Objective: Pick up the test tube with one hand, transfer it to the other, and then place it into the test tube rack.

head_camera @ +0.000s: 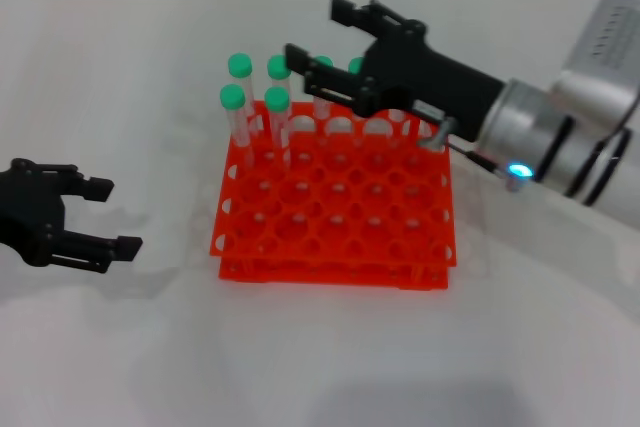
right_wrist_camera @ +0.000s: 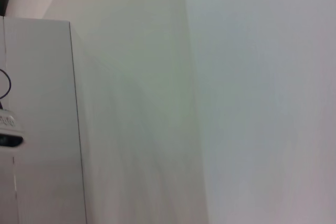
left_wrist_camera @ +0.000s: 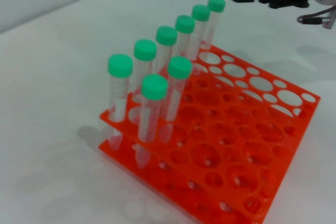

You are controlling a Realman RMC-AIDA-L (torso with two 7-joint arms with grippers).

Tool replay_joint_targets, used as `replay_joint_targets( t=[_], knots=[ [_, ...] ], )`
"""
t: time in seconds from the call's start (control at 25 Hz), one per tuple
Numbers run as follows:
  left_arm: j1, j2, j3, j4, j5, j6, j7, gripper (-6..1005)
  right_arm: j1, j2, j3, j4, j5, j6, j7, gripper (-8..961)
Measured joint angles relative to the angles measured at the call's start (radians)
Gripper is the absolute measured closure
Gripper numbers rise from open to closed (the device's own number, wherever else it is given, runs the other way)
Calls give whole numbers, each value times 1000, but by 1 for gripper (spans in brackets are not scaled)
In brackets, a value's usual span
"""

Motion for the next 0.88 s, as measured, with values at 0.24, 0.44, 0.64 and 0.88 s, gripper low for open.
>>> replay_joint_targets(
  t=[0.24, 0.44, 0.64, 0.88],
  knots=[
    [6, -4, -42, 0, -16, 6, 22, 111, -37, -69, 127, -25, -315, -15, 258, 150],
    [22, -7, -43, -5, -71, 2, 35, 111, -114, -112, 352, -99, -725, -94, 520, 161],
    [44, -7, -44, -19, -140, 1, 51, 111, -203, -107, 660, -241, -1185, -206, 747, 168],
    [47, -8, -44, -51, -180, 8, 59, 111, -241, -50, 956, -374, -1580, -383, 882, 170]
  ],
)
